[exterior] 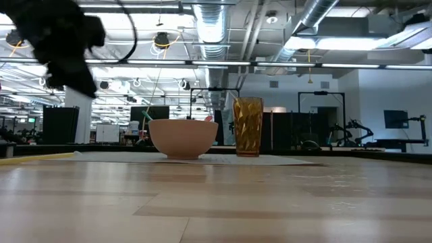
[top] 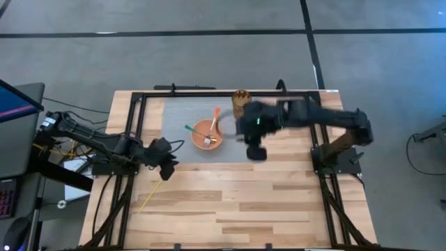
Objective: Pick & Place Utensil
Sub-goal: Put the yellow straw into the yellow cup
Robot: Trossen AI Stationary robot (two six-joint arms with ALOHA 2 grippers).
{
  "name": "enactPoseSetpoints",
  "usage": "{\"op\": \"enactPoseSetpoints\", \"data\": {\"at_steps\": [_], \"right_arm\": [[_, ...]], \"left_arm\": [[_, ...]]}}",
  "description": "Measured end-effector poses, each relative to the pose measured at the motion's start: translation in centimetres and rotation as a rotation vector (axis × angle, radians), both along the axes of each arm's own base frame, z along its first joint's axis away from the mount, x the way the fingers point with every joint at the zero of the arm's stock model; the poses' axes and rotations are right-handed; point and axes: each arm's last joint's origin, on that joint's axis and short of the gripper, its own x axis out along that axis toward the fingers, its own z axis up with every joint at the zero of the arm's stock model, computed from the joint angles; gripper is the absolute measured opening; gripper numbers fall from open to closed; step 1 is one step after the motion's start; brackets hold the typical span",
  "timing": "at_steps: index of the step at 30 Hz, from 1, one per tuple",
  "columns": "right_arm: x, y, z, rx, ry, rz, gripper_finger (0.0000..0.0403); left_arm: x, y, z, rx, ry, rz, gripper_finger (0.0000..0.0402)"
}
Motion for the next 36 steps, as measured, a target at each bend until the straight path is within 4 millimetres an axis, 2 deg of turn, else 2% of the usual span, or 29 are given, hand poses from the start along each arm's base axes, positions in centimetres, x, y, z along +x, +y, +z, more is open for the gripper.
{"op": "enactPoseSetpoints", "data": {"at_steps": [3, 6, 9, 13, 18, 23, 31, 36], "right_arm": [[-0.3, 0.1, -3.5, 0.002, -0.030, 0.009, 0.0087], [-1.4, -0.6, -6.6, 0.043, -0.043, -0.068, 0.0087], [-2.8, -0.9, -10.1, 0.102, -0.034, -0.132, 0.0087], [-4.0, -0.9, -14.4, 0.145, -0.143, -0.168, 0.0087], [-4.8, -0.6, -18.3, 0.194, -0.270, -0.174, 0.0087], [-5.3, -0.7, -18.5, 0.241, -0.286, -0.207, 0.0087], [-5.2, -0.5, -18.6, 0.269, -0.276, -0.217, 0.0087], [-5.1, -0.5, -18.8, 0.270, -0.263, -0.219, 0.0087]], "left_arm": [[-0.8, 0.2, -0.5, -0.023, 0.082, 0.065, 0.0135], [-1.0, 0.2, -1.2, -0.094, 0.130, 0.139, 0.0135], [-1.1, 0.0, -3.2, -0.169, 0.227, 0.174, 0.0135], [-1.4, -0.1, -6.0, -0.132, 0.367, 0.195, 0.0135], [-0.7, -0.4, -7.4, -0.102, 0.419, 0.205, 0.0135], [-0.4, -0.5, -7.4, -0.096, 0.413, 0.190, 0.0135], [-0.3, -0.5, -5.5, -0.166, 0.283, 0.165, 0.0135], [-0.2, -0.6, -5.4, -0.172, 0.269, 0.162, 0.0135]]}}
